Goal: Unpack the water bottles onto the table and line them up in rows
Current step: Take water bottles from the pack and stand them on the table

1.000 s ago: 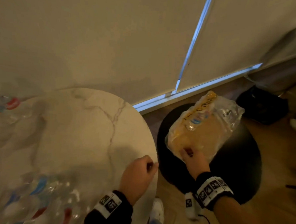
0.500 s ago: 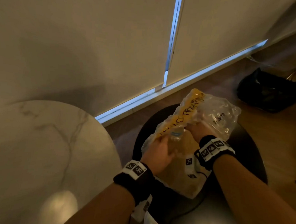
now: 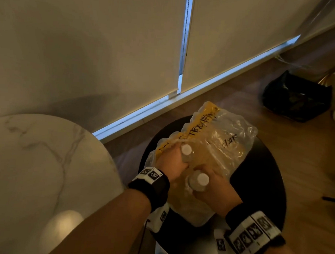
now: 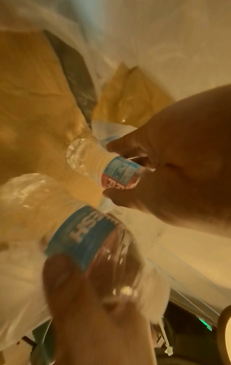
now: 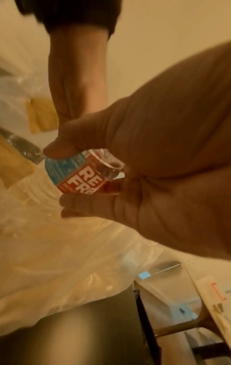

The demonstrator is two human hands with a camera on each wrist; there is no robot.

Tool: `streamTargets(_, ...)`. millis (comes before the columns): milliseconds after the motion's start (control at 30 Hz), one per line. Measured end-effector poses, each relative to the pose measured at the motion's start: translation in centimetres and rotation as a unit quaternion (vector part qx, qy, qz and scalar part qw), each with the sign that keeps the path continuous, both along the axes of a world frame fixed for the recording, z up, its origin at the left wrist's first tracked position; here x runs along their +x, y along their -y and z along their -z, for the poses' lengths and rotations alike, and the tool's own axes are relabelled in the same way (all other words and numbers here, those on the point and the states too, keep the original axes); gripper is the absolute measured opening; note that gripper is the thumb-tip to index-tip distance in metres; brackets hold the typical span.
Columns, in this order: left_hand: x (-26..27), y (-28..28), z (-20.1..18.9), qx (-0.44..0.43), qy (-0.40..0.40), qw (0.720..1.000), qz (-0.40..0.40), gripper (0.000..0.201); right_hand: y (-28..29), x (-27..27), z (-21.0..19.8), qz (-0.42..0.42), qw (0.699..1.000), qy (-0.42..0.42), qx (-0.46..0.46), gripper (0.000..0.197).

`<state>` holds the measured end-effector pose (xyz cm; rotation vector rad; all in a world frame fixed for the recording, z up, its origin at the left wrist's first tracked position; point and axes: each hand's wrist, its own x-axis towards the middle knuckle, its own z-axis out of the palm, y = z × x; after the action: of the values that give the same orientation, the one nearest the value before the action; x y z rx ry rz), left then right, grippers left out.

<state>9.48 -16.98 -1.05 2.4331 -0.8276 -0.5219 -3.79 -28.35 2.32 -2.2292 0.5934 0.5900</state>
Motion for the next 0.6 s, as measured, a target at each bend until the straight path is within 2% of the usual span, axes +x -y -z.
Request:
streamTargets(100,-0.5,-0.8,-1.1,0.048,-0.057,0.995,0.062,0.057,-0.7,-2.5,-1.5,0.003,1.000,0.017,0.007,0.061)
streamTargets(233,-1.9,-2.7,-2.0,0.071,-0.121,0.983,0.120,0.069,-1.9,-4.6,-3.7,-0.009,0.999,0.044,0.006,0.060)
streamTargets(333,-3.5,-5.8,-4.0,0.001,-0.148,0.985,0.087,0.074,-3.6,-5.2,-5.8,0.000,0.999,0.055,-0.001,0.057)
streamTargets(500,-6.7,-13.5,-8.9,-0.084,-0.149,0.985,0.000,0.058,-9.0,-5.7,-8.2,-0.031,0.997,0.042,-0.058,0.049)
streamTargets(600,-9.3,-19.1,-11.3,-0.121,-0.142,0.981,-0.062,0.050,-12.4,-7.1,-9.6,-0.044,0.996,0.079,0.014,0.050)
